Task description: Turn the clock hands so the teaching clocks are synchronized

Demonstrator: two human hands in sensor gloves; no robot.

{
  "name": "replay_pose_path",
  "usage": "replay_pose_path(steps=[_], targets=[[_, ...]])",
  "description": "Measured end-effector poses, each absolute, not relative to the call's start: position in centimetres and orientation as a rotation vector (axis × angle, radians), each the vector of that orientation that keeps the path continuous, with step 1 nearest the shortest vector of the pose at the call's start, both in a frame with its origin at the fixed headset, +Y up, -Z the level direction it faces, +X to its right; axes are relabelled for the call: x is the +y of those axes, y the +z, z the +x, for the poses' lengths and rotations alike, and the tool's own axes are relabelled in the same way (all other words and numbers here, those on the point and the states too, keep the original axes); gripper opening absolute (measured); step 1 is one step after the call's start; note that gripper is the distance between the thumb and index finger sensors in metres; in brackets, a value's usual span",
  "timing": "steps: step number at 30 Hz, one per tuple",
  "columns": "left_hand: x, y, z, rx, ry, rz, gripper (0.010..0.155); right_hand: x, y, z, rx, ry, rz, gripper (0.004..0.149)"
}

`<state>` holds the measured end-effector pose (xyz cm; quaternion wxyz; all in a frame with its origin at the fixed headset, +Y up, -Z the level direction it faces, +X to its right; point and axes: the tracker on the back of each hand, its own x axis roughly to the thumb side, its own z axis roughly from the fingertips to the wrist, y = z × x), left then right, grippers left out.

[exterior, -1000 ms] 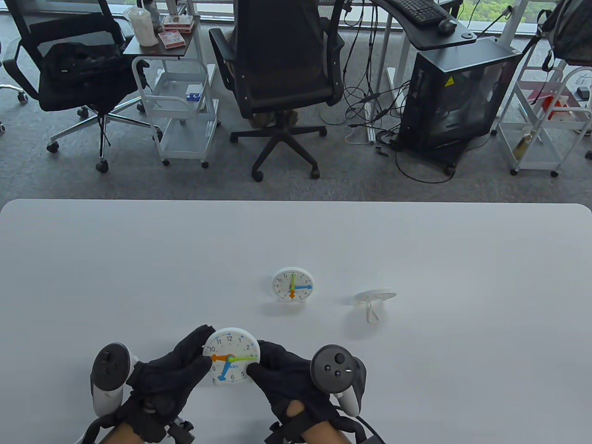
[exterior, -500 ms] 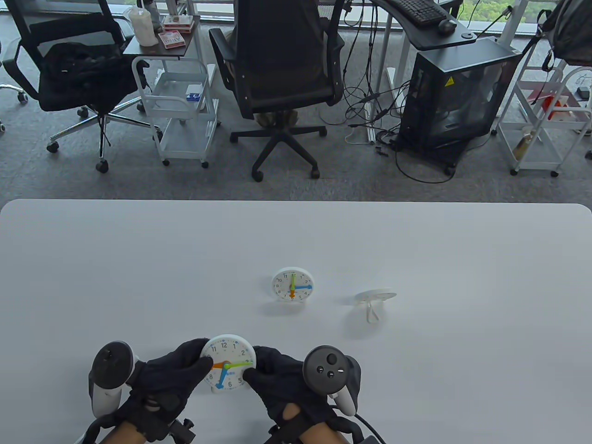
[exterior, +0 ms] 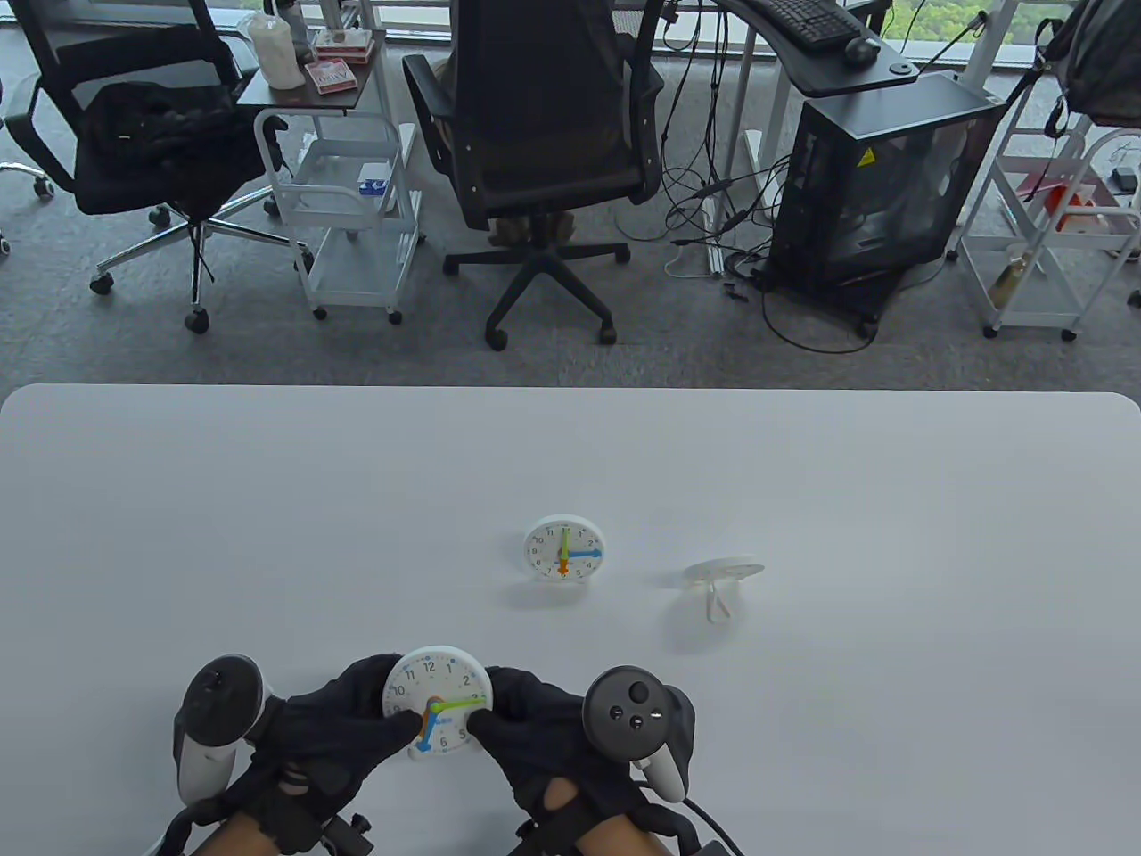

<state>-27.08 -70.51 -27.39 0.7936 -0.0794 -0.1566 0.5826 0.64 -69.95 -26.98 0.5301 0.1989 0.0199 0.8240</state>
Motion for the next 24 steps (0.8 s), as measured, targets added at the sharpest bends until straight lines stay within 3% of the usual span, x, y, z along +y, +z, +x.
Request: replay_pose_path(steps=[24], targets=[[-70.75,-27.57,-26.70,-0.323,1.206,-0.194,0.070,-69.92,-26.86,0.26,0.062,1.974,0.477,0.056]])
